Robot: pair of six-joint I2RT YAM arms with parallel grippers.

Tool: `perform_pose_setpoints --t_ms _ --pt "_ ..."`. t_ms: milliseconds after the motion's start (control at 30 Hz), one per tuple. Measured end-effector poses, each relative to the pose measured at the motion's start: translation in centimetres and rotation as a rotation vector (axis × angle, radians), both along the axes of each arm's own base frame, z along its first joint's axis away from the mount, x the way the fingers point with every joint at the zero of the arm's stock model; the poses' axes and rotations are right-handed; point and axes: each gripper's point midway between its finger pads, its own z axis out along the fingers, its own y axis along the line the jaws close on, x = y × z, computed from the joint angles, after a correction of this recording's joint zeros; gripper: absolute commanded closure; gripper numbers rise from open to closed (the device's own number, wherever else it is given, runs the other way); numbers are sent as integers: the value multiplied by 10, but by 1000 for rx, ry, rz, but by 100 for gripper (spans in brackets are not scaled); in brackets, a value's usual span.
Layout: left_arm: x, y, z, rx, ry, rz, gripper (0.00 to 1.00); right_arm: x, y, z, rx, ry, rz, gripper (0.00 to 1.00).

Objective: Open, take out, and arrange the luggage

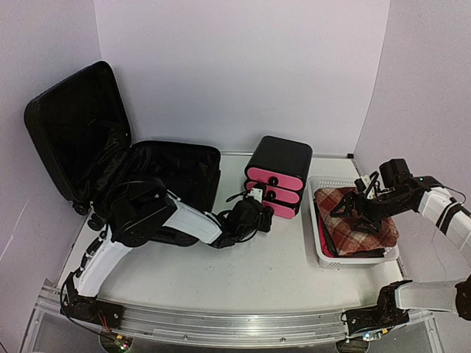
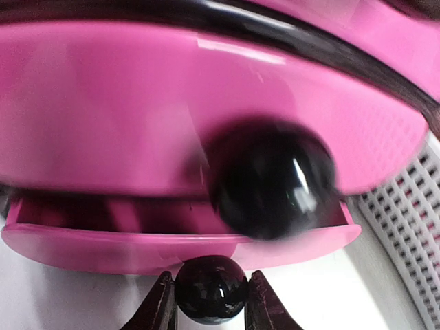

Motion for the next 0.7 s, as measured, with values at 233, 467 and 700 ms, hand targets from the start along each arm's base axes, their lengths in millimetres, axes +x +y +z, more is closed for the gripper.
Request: perform_pose_setpoints --t_ms 233,467,700 --pt "-44 27 -1 84 31 -62 73 0 0 0 -2 -2 3 2" --pt "-73 39 -4 117 52 -89 67 0 0 0 -3 -4 6 2" --pt "-81 45 3 109 64 -116 30 0 0 0 -4 -4 5 2"
